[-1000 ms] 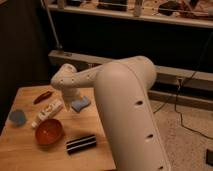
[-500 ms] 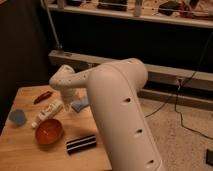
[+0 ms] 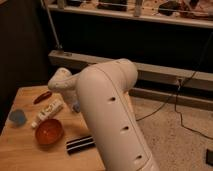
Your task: Wipe the white sponge on the table
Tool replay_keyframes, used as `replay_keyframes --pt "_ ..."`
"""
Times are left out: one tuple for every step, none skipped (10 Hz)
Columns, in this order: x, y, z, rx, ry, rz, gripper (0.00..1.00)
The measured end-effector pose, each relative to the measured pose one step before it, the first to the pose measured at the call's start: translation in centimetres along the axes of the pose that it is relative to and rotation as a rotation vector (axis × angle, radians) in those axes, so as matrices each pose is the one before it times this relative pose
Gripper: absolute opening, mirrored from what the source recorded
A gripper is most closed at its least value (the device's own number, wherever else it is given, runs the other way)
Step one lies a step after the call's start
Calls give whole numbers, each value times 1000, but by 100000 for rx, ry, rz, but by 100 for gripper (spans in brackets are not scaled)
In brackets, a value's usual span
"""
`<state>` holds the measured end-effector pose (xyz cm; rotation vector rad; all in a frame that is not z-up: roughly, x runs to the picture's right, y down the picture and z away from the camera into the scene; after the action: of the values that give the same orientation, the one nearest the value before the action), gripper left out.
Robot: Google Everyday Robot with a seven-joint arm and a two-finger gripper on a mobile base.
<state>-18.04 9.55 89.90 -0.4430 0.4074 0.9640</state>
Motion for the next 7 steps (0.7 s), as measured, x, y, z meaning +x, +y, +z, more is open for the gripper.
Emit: replay_keyframes --pt "139 408 158 -1789 643 871 65" --pt "-46 442 144 -1836 6 58 65" --pt "-3 227 72 -594 212 -434 65" --pt "-33 130 26 -65 93 -448 65" --pt "34 -8 31 234 401 -145 62" --pt "-27 -111 -39 446 99 -44 53" --pt "14 -115 32 361 159 15 43"
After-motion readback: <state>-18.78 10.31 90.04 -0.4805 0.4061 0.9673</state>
